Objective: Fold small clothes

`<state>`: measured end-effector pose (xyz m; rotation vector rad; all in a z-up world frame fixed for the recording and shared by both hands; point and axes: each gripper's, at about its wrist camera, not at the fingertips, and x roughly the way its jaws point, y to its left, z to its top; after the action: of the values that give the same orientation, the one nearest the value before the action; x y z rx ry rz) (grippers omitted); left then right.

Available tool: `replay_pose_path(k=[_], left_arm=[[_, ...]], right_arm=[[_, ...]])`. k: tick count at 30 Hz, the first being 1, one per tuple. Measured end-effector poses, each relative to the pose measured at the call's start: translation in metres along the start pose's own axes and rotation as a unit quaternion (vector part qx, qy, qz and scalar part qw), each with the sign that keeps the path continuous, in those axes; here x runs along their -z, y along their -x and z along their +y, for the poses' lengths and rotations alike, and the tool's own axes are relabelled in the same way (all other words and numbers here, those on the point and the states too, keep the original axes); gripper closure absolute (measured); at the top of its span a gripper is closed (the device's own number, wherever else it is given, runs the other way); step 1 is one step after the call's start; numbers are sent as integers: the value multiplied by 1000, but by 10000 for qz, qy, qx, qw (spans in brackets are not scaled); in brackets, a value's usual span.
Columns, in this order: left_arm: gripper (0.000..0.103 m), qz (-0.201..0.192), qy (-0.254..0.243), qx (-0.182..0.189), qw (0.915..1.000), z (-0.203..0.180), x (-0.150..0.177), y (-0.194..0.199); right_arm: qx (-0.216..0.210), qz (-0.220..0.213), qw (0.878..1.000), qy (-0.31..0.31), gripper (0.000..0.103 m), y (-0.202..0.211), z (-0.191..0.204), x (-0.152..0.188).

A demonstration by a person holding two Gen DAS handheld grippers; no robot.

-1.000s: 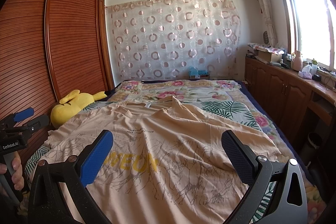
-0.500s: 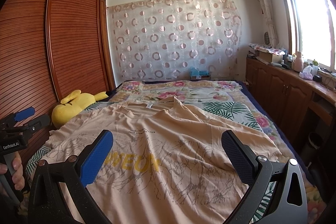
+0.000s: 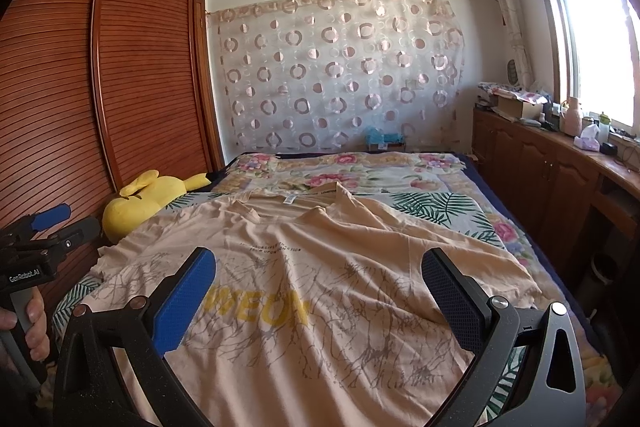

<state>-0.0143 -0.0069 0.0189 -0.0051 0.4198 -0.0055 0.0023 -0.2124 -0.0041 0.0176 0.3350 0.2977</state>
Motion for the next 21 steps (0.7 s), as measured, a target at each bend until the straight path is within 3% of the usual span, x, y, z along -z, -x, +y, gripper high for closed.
replay_pose_path(k=[21], left_arm=[[3, 529, 296, -402, 9974, 89, 32, -31]], right_arm=[[-588, 563, 9964, 248, 0, -43, 12, 1]])
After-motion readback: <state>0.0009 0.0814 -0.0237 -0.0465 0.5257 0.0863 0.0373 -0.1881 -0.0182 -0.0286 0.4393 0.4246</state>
